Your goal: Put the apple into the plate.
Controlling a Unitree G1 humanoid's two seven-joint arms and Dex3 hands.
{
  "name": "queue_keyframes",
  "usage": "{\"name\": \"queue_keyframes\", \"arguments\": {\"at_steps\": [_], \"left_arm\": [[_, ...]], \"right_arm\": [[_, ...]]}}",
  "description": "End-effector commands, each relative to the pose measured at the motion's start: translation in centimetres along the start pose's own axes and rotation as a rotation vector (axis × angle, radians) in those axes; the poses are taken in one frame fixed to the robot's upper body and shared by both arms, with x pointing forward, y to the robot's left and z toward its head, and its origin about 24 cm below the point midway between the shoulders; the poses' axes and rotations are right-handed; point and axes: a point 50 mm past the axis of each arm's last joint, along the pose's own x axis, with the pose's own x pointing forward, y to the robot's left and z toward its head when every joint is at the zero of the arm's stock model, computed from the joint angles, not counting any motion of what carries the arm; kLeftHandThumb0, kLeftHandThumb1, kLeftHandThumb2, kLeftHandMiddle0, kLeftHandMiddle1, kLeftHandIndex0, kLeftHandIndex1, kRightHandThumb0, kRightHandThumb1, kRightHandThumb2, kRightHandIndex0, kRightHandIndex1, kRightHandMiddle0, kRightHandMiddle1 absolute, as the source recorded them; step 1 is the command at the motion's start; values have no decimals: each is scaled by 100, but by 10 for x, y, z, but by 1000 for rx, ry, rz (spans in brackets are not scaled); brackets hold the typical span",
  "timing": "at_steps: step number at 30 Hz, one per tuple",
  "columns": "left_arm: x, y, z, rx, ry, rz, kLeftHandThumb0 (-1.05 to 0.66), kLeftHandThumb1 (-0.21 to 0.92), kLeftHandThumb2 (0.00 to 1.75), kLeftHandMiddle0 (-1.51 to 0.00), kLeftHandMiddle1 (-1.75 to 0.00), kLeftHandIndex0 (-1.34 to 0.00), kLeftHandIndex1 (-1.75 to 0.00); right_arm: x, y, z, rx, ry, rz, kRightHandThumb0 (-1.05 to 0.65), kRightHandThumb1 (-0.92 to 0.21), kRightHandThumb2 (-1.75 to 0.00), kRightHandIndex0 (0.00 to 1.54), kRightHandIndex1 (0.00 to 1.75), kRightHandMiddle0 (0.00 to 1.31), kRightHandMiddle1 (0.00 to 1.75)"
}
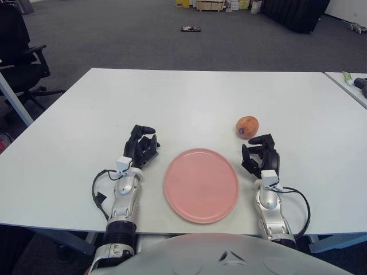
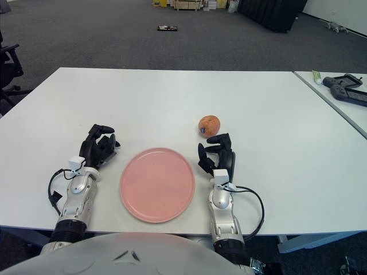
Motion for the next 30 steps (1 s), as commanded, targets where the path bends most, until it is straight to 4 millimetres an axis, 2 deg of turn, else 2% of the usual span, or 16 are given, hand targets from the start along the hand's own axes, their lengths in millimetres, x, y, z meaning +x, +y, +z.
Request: {"name": "queue_keyframes", "arguments": {"at_steps": [1,3,4,5,6,7,10,15,18,21,25,30], "left_arm": [[-3,1,-6,-6,42,5,-38,68,86,-56,-175,-34,-175],[-3,1,-6,-3,40,6,-38,68,86,-55,-175,-34,-175],[-3,1,-6,-1,39,6,-38,69,85,-54,-175,-34,-175],[-3,1,-6,0,39,6,-38,69,85,-54,-175,-34,-175],[-3,1,-6,1,39,6,-38,69,85,-54,-175,-33,-175],[-3,0,-7,2,40,6,-38,70,84,-53,-175,-33,-175],[-3,0,-7,1,42,6,-38,70,83,-53,-175,-33,-175],[-3,0,-8,2,44,7,-38,71,83,-53,-175,-32,-175],[-2,0,-7,6,40,5,-38,71,83,-53,-175,-32,-175],[-2,0,-7,10,36,7,-38,71,83,-53,-175,-32,-175],[-2,0,-7,0,33,4,-38,70,83,-56,-175,-33,-175],[-2,0,-7,-8,31,-1,-38,69,85,-58,-175,-33,-175]], "right_arm": [[0,0,0,-94,-77,5,-35,-89,-58,55,129,21,175],[0,1,2,-142,-116,7,-35,-90,-56,49,126,19,175],[1,1,2,-164,-132,9,-35,-91,-55,38,120,18,175],[3,1,3,-200,-152,11,-35,-91,-55,34,118,18,175],[4,0,3,-224,-166,12,-43,-92,-63,22,110,12,150],[6,0,3,-250,-180,11,-48,-92,-69,15,105,7,133],[10,-2,2,-312,-213,1,-59,-91,-71,5,89,2,102],[13,-3,3,-407,-257,-35,-70,-88,-63,1,57,0,71],[15,-3,6,-437,-276,-56,-74,-81,-59,0,30,0,48],[17,-2,10,-453,-280,-64,-77,-73,-59,0,11,0,26],[21,-1,15,-481,-276,-62,-78,-65,-60,0,2,0,6],[26,0,20,-512,-268,-56,-80,-60,-59,0,0,0,1]]}}
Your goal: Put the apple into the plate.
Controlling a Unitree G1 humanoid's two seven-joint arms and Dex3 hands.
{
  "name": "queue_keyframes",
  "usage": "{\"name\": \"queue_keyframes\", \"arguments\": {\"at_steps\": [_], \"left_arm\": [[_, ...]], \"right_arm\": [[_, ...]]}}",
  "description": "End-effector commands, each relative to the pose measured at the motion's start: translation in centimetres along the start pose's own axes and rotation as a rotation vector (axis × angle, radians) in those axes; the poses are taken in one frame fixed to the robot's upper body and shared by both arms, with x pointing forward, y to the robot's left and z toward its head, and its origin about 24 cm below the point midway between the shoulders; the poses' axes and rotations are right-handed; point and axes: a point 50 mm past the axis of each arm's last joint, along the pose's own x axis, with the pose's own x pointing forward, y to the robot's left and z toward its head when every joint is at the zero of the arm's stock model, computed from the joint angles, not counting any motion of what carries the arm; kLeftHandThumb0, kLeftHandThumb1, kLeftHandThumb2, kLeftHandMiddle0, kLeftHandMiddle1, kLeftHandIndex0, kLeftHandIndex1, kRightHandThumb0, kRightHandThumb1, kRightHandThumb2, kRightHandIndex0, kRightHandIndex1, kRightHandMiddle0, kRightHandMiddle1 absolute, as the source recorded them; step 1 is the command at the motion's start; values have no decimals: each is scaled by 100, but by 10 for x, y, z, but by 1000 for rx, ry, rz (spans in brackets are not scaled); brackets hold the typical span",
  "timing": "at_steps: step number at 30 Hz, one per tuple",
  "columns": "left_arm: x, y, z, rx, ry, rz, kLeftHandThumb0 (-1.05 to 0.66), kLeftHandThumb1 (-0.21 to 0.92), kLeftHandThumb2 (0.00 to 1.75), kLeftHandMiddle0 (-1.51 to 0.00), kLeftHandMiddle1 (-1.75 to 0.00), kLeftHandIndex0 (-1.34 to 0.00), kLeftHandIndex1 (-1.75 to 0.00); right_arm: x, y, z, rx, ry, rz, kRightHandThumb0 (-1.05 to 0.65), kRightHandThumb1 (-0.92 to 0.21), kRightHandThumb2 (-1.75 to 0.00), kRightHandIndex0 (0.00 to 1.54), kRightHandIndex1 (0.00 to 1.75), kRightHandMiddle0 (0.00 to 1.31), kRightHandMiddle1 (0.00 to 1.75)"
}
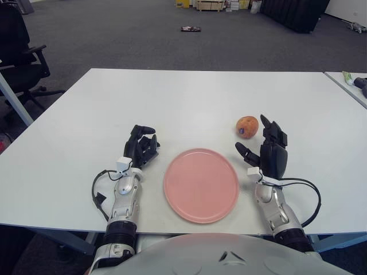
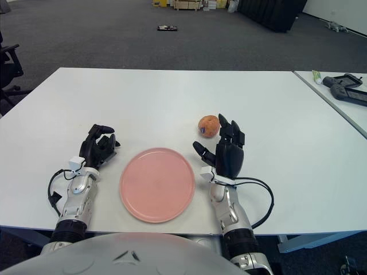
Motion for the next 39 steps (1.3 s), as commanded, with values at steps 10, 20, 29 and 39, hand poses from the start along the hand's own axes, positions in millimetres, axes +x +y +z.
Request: {"name": "queue_keyframes", "arguments": {"at_steps": [10,20,29,39], "left_arm": [[-2,1,-6,10,36,-4,-38,67,88,-63,-175,-35,-175],[-2,2,-6,7,30,-6,-39,64,91,-66,-175,-37,-175],[-2,1,-5,-2,29,-7,-39,64,91,-64,-175,-37,-175],[-1,2,-5,-3,27,-4,-39,66,88,-61,-175,-35,-175]], "right_arm": [[30,-3,13,-99,-15,22,-89,-60,-52,0,0,0,0],[45,1,12,-198,-38,71,-101,-71,-35,0,0,0,0],[69,12,8,-284,-17,180,-105,-80,-24,0,0,0,0],[89,31,2,-359,46,351,-105,-86,-16,0,0,0,0]]}}
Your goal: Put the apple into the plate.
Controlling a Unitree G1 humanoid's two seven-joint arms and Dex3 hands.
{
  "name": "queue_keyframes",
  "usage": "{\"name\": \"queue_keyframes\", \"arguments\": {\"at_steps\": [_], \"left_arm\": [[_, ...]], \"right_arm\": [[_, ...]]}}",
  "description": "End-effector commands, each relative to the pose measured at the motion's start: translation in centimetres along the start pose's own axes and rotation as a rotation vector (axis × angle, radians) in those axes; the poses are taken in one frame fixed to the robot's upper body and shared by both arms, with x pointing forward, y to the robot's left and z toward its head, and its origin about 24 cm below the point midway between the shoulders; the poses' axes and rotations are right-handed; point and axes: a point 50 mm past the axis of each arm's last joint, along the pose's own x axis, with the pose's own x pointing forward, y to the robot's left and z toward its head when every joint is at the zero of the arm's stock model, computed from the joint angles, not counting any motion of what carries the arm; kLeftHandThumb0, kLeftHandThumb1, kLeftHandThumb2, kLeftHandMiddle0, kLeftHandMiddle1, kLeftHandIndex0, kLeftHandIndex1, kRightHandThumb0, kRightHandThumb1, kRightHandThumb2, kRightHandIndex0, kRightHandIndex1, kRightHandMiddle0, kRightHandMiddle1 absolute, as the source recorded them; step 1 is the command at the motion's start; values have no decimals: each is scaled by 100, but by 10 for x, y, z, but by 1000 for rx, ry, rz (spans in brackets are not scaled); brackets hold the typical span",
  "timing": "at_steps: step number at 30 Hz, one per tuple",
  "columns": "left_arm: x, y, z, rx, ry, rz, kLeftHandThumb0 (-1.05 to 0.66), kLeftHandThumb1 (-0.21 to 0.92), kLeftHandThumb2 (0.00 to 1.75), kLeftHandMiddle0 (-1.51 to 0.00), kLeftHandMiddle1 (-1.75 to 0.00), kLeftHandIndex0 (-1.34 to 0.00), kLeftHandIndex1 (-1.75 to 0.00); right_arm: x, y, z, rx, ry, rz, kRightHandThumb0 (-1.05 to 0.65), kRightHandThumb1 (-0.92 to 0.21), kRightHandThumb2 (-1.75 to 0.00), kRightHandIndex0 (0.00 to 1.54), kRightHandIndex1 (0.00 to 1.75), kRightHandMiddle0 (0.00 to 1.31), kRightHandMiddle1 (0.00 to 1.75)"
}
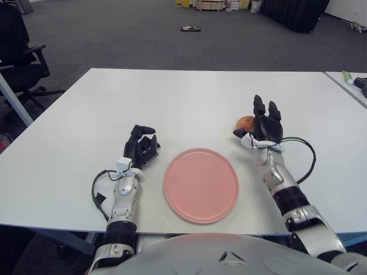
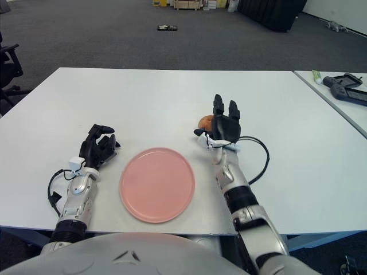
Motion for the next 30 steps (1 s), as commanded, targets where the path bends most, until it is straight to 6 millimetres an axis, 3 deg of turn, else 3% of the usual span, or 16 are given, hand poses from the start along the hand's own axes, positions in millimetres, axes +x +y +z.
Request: {"name": "queue_keyframes", "arguments": {"at_steps": [1,13,22,30], "left_arm": [[-1,1,-5,-3,34,-2,-39,66,88,-62,-175,-35,-175],[-1,3,-6,-6,32,-2,-39,63,92,-66,-175,-37,-175],[-2,4,-6,-13,29,3,-39,63,93,-64,-175,-38,-175],[-3,4,-5,-15,26,4,-39,63,93,-64,-175,-38,-175]], "right_arm": [[11,0,0,-27,10,51,-105,-87,-16,0,0,0,0],[27,11,-5,-77,54,180,-105,-89,-15,0,0,0,0],[35,22,-11,-69,106,266,-96,-89,-16,0,0,1,1],[38,27,-16,-82,146,332,-86,-76,-44,1,1,0,21]]}}
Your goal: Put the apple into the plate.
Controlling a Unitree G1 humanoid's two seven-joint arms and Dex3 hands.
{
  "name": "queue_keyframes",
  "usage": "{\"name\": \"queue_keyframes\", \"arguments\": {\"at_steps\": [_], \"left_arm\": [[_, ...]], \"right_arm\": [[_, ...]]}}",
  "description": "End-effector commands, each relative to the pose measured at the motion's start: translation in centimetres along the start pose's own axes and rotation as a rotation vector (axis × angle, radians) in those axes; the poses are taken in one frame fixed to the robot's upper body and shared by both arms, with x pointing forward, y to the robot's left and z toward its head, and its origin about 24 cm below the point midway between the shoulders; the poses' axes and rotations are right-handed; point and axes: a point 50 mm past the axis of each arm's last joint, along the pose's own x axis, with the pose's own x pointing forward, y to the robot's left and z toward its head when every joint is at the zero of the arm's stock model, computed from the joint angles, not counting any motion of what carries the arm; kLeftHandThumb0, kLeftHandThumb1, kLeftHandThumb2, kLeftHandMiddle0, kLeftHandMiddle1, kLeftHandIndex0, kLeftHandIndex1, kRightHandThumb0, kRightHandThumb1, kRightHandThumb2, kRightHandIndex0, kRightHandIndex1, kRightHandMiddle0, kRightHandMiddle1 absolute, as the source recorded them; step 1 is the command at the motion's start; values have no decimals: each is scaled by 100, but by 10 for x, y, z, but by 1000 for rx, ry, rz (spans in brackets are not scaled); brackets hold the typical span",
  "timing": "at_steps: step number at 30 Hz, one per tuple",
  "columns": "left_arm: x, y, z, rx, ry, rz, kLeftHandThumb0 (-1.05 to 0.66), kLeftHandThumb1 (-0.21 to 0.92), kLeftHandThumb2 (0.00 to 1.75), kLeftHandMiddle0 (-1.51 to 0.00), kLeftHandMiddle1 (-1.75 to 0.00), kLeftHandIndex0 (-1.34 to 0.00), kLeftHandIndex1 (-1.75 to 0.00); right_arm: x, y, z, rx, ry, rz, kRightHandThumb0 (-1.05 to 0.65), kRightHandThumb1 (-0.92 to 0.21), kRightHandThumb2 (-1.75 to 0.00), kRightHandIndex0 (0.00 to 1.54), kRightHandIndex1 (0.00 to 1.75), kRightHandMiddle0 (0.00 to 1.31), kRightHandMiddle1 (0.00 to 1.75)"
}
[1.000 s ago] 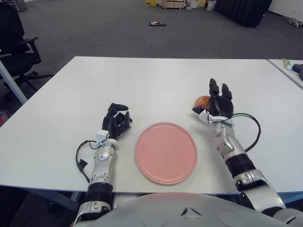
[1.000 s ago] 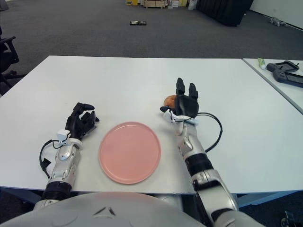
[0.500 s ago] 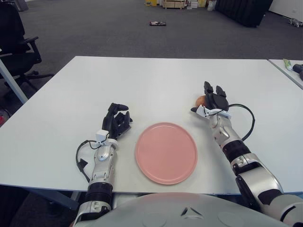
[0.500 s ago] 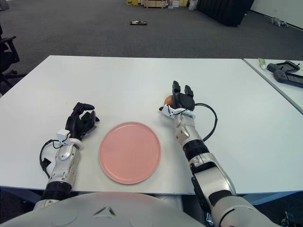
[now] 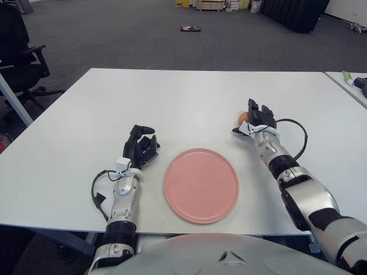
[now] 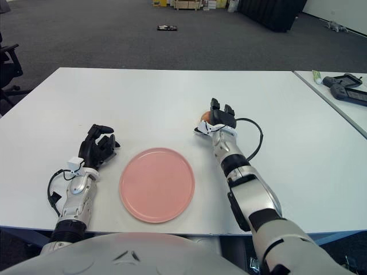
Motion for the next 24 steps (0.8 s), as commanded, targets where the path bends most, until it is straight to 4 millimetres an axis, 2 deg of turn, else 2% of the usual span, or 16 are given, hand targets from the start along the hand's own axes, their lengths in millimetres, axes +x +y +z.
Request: {"name": "queue_keyframes", "arguments": {"at_steps": [1,3,5,6,7,9,10,11,13,14,15,19,22,24], "left_arm": [[-3,2,-5,1,29,4,-39,63,93,-64,-175,-38,-175],[-3,2,-6,4,32,7,-39,62,93,-64,-175,-38,-175],[-3,3,-6,9,35,11,-39,62,94,-64,-175,-38,-175],[-3,3,-6,12,37,13,-39,62,94,-63,-175,-38,-175],[-3,3,-6,13,38,15,-39,62,94,-63,-175,-38,-175],[-3,3,-6,14,41,20,-40,62,94,-61,-175,-38,-175],[-3,3,-6,14,43,22,-40,62,94,-60,-175,-38,-175],[-3,3,-6,13,46,24,-40,62,94,-60,-175,-38,-175],[-3,3,-6,12,49,26,-40,62,94,-60,-175,-38,-175],[-3,3,-6,11,51,25,-39,62,94,-59,-175,-38,-175],[-3,3,-6,10,52,25,-39,62,94,-59,-175,-38,-175],[-3,3,-5,4,49,18,-39,62,94,-60,-175,-38,-175],[-3,3,-5,0,42,10,-39,62,94,-60,-175,-38,-175],[-3,3,-5,-1,40,7,-39,62,94,-59,-175,-38,-175]], "right_arm": [[-1,8,-5,4,37,57,-84,-76,-46,3,2,0,24],[-1,9,-5,16,47,56,-78,-74,-54,9,9,0,35],[0,8,-6,26,56,55,-74,-74,-59,8,30,0,46],[0,8,-7,33,61,49,-72,-75,-61,7,47,0,57],[0,8,-7,38,65,45,-71,-74,-62,8,57,0,72],[0,9,-8,43,72,37,-67,-71,-70,12,89,0,119],[0,9,-8,45,75,34,-66,-69,-73,13,100,0,133],[-1,10,-8,50,82,27,-65,-68,-75,14,106,0,139],[-1,10,-8,56,89,19,-61,-65,-81,21,130,5,160],[-1,10,-8,60,96,15,-60,-64,-82,22,133,5,163],[-1,10,-9,63,100,13,-53,-64,-85,25,145,17,167],[0,9,-9,68,124,2,-43,-61,-92,36,167,34,173],[0,9,-10,61,139,-6,-42,-59,-96,44,172,38,174],[0,8,-10,55,144,-10,-42,-56,-100,54,173,42,174]]}}
